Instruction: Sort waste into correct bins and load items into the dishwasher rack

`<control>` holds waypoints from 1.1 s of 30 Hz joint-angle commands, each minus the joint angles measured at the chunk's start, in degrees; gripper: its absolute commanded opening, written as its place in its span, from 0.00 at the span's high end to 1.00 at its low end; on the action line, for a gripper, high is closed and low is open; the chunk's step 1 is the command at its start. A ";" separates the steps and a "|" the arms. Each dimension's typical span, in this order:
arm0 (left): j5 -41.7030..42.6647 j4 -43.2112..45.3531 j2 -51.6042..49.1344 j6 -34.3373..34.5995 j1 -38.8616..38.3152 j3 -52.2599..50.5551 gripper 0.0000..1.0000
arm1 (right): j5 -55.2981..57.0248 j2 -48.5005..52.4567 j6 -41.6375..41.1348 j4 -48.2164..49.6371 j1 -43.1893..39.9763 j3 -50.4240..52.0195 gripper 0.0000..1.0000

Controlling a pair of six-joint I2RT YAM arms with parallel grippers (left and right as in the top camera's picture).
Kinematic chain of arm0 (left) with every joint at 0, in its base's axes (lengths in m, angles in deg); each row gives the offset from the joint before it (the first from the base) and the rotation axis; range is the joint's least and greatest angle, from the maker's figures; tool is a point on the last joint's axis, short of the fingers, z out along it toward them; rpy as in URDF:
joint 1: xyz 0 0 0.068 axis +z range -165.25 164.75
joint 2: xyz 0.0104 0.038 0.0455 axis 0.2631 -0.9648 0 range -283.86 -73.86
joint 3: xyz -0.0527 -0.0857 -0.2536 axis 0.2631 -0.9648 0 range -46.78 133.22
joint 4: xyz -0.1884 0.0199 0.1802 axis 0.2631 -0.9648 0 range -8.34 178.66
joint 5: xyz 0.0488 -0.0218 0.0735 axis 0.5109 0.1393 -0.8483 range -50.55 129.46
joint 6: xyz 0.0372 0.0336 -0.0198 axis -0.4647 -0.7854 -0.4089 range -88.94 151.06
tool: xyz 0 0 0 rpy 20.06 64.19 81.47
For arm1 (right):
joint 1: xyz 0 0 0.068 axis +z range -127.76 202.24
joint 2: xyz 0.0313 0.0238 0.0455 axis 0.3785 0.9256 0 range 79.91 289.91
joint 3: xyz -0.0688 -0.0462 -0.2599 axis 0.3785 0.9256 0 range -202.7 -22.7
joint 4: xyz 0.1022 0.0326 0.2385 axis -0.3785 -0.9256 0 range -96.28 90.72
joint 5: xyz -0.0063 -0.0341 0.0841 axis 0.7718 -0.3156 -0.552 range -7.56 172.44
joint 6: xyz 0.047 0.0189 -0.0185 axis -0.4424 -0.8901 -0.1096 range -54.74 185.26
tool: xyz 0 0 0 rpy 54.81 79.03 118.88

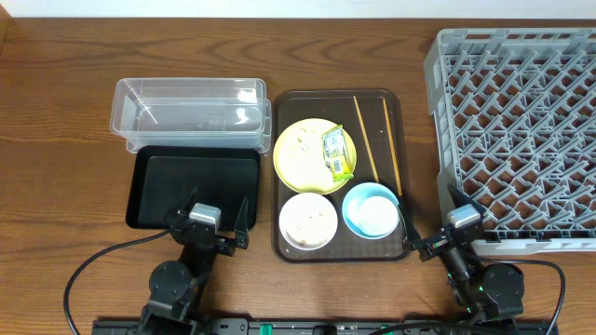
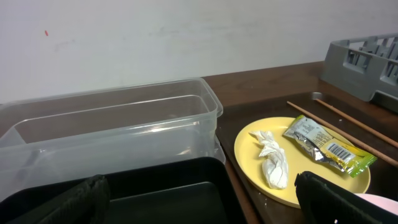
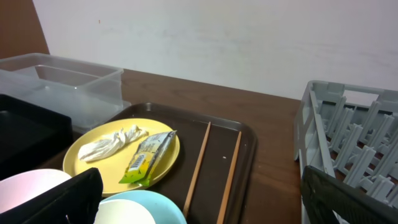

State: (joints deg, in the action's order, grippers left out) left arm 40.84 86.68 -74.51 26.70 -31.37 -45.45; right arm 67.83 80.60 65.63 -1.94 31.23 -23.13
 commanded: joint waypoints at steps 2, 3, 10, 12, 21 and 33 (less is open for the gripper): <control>-0.35 -2.01 0.31 -0.09 0.31 -1.09 0.03 | -0.44 -0.09 -0.72 -0.15 -0.72 0.11 0.01; -0.35 -2.01 0.31 -0.09 0.31 -1.09 0.03 | -0.44 -0.09 -0.74 -0.15 -0.72 0.11 0.01; -0.28 -1.81 0.31 1.92 0.31 -1.09 0.03 | -0.55 -0.09 -0.79 3.21 -0.72 0.11 0.01; -0.26 -0.70 0.31 3.30 0.31 -1.09 0.03 | -3.85 -0.09 -0.92 4.48 -0.72 0.11 0.01; 6.78 9.94 -1.22 6.80 0.31 7.08 0.03 | -11.17 0.11 -15.19 12.72 -0.72 -3.65 0.01; 9.81 -23.63 -34.69 7.69 0.31 46.40 0.03 | -10.12 25.42 -1.36 -21.14 -0.74 -40.44 0.01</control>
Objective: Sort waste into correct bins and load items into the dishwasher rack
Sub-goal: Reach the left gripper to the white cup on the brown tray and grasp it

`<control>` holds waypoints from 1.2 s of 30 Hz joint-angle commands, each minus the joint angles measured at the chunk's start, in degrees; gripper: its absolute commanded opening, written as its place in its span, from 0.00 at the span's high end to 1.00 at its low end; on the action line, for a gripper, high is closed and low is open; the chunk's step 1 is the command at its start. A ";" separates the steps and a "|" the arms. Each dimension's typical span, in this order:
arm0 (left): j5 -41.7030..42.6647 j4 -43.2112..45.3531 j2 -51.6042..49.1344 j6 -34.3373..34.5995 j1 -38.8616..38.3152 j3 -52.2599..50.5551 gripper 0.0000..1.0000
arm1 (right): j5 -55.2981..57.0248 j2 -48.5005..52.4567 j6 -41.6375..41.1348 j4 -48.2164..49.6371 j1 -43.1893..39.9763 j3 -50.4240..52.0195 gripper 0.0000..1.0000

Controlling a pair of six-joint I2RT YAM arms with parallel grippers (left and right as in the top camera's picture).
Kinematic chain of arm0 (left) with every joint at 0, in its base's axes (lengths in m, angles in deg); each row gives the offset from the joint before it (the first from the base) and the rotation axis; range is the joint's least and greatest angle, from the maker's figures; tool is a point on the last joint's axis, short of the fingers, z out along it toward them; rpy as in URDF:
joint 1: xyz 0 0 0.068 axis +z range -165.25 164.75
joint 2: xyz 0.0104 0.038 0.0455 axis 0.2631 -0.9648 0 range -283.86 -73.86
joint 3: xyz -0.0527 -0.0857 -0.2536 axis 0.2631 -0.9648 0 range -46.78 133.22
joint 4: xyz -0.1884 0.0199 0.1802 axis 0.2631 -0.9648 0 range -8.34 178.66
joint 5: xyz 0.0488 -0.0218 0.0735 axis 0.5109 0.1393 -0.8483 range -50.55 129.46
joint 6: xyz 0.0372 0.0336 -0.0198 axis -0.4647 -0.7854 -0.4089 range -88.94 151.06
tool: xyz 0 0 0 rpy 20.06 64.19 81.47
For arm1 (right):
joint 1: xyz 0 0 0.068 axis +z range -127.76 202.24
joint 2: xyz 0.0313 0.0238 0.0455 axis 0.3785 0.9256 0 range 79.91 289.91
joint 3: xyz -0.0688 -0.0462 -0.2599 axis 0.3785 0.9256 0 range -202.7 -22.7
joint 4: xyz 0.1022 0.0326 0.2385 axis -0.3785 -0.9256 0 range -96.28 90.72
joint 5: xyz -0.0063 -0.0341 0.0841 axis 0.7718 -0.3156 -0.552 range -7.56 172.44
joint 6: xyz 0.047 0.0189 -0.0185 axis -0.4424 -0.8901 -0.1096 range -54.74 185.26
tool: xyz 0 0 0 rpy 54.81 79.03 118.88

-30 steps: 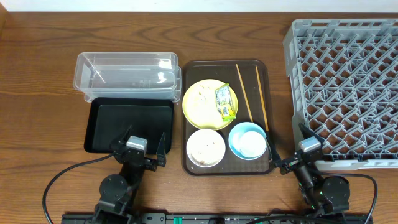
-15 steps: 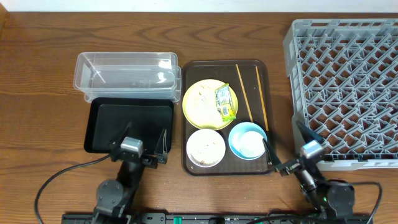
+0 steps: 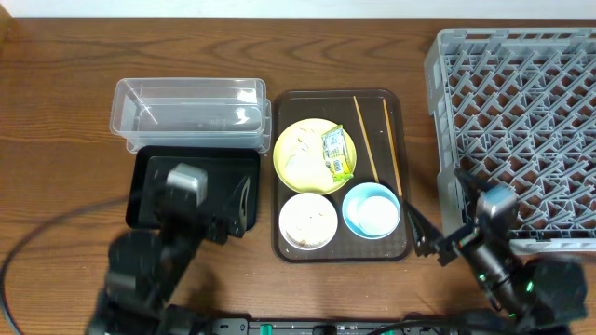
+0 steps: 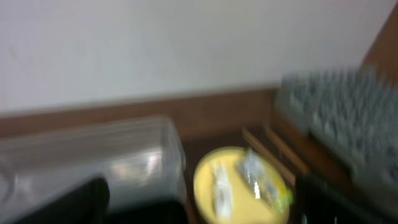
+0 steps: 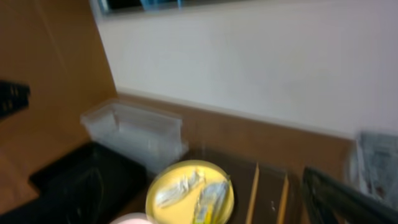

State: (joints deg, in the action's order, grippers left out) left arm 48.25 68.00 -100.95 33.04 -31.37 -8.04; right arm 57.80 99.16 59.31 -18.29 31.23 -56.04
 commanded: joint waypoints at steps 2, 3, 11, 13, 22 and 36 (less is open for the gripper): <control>2.36 -12.79 -15.58 1.73 0.31 16.65 0.03 | -0.02 13.33 7.02 -11.89 -0.74 -14.29 0.01; 2.36 -16.74 -19.28 1.73 0.31 20.44 0.03 | -0.02 16.13 7.65 -14.69 -0.74 -17.14 0.01; 10.88 -27.91 -34.38 5.81 0.31 31.67 0.03 | -6.25 30.12 5.38 -26.62 -0.74 -26.60 0.01; 14.23 -27.28 -36.30 7.80 0.28 31.67 0.03 | -6.12 31.34 4.76 -27.10 -0.74 -26.60 0.01; 15.50 -24.68 -48.00 11.63 -12.83 31.67 0.10 | 12.85 31.71 -15.78 -27.41 -0.83 -26.62 0.01; -0.15 -15.67 -64.30 18.99 -34.29 31.67 0.46 | 14.12 31.78 -21.86 -33.33 -0.83 -26.60 0.01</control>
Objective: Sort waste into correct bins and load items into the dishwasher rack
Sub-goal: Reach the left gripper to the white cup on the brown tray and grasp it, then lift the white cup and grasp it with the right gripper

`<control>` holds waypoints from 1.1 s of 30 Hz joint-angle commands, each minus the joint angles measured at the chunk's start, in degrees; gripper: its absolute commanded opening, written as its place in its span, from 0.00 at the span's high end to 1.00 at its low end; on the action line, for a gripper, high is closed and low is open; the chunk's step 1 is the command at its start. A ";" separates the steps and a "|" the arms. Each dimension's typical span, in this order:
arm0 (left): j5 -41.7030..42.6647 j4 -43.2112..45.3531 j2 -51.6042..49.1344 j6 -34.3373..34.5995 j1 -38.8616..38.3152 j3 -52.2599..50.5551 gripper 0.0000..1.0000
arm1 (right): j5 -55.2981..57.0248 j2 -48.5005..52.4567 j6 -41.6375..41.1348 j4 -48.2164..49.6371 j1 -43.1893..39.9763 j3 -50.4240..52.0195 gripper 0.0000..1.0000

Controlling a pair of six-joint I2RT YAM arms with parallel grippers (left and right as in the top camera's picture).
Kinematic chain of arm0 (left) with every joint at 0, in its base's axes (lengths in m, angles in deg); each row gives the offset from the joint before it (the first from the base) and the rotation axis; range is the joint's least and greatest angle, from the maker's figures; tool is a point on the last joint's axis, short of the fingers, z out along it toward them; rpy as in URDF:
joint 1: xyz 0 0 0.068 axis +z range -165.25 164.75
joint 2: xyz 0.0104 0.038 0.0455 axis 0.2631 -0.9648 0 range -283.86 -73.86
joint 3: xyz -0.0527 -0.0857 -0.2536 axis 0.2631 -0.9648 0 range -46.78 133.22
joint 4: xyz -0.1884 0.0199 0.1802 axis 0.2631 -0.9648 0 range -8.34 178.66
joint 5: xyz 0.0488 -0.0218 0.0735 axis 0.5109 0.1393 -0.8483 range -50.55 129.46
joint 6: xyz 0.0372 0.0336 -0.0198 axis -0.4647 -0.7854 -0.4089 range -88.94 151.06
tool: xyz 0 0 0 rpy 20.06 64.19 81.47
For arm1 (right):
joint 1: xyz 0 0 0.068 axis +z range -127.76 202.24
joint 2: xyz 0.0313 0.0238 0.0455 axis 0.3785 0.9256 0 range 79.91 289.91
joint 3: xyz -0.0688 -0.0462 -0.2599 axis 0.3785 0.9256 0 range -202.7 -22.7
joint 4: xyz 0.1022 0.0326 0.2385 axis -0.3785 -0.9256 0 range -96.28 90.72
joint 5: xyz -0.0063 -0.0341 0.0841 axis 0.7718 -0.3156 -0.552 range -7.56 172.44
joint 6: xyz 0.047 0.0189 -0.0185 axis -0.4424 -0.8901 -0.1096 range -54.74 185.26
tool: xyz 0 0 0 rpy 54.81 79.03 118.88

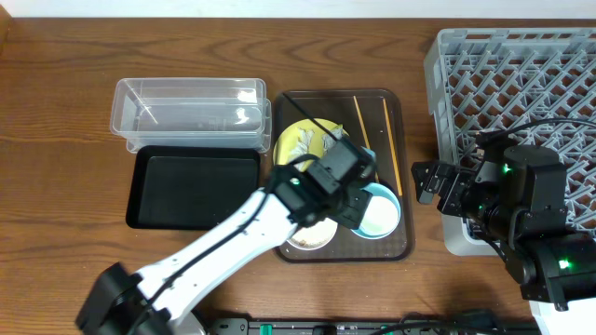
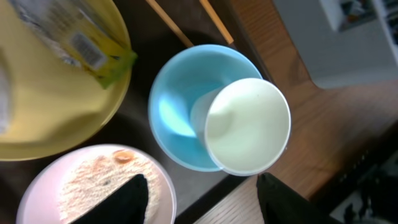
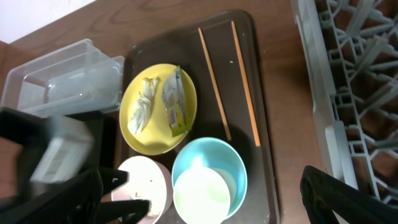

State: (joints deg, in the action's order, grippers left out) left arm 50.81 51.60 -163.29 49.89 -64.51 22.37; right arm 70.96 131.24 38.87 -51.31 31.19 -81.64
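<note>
On the brown tray (image 1: 372, 130) a yellow plate (image 3: 158, 134) carries a crumpled napkin (image 3: 143, 102) and a green wrapper (image 2: 74, 37). Two chopsticks (image 3: 214, 74) lie to its right. A blue bowl (image 2: 180, 106) holds a pale cup (image 2: 247, 124), and a pink plate (image 2: 81, 186) with crumbs sits beside it. My left gripper (image 2: 205, 205) hangs open just above the bowl and the pink plate, holding nothing. Raised at the rack's front left corner, my right gripper (image 1: 430, 181) is open and looks down on the tray.
The grey dishwasher rack (image 1: 521, 93) fills the right side. Left of the tray stand a clear plastic bin (image 1: 186, 112) and, in front of it, a black bin (image 1: 186, 191). My left arm stretches across the front of the tray.
My left arm was lifted over the black bin; now it reaches over the tray, above the blue bowl. My right arm has risen and tilted down towards the tray.
Both arms first rested low at the table's front edge, grippers open, looking level across the tray. Then both were lifted. Now the left gripper is over the blue bowl and the right one is high beside the rack. Nothing on the tray has moved.
</note>
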 commanded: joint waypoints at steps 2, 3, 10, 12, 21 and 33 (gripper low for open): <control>-2.71 1.51 -3.91 2.71 -1.99 1.27 0.49 | 0.94 -0.31 -1.42 -0.52 -0.79 -1.01 0.01; -2.62 2.01 -4.98 3.65 -2.32 1.27 0.50 | 0.94 -0.31 -1.42 -0.55 -0.79 -1.01 0.01; -1.77 3.56 -9.77 5.31 -3.93 1.27 0.67 | 0.96 -0.31 -1.42 -0.55 -0.79 -1.01 0.01; -1.77 3.56 -10.14 5.29 -3.91 1.27 0.74 | 0.96 -0.31 -1.42 -0.52 -0.79 -1.01 0.01; -0.50 2.93 -7.52 5.05 -1.75 1.36 0.94 | 0.96 -0.31 -1.42 -0.37 -0.79 -1.01 0.01; 32.22 -2.56 10.67 -0.20 24.61 1.33 0.94 | -7.87 -0.33 5.84 4.07 -0.76 -1.01 0.02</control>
State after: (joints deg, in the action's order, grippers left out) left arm 66.79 50.12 -155.44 53.54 -46.98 22.43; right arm 69.95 131.24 39.53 -48.98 31.19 -81.66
